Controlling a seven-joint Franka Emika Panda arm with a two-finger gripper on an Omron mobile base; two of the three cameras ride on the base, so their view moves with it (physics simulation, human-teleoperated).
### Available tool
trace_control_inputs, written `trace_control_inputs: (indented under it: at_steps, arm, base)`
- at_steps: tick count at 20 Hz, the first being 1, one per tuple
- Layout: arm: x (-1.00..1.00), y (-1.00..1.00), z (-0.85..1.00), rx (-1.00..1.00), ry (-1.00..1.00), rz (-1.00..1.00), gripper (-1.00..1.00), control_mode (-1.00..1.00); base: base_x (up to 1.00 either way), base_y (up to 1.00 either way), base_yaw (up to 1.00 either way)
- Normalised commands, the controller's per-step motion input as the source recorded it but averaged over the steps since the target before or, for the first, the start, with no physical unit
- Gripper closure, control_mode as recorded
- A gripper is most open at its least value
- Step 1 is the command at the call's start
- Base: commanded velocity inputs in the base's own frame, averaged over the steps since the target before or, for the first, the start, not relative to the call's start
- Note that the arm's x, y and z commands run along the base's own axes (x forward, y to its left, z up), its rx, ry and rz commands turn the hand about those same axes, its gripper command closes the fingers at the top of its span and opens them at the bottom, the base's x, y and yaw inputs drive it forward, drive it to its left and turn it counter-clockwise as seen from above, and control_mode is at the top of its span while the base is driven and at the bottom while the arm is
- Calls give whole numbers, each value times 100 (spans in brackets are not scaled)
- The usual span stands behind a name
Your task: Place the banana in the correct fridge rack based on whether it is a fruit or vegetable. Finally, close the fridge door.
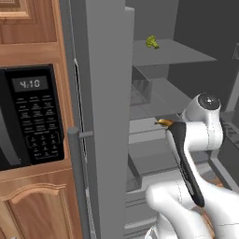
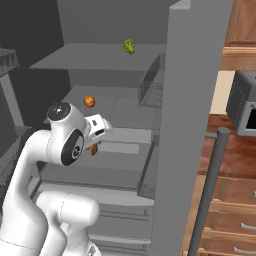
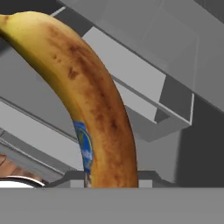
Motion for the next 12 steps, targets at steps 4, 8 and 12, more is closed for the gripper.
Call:
trace_control_inputs:
  at_steps: [4,8,12]
  arm:
    - [80,0,0,0,-2,0,100,-100]
    - [77,0,-2,0,-10,0,100,-100]
    - [81,0,0,0,-1,-1,100,-100]
  base:
    - [0,0,0]
    - [0,0,0]
    - [0,0,0]
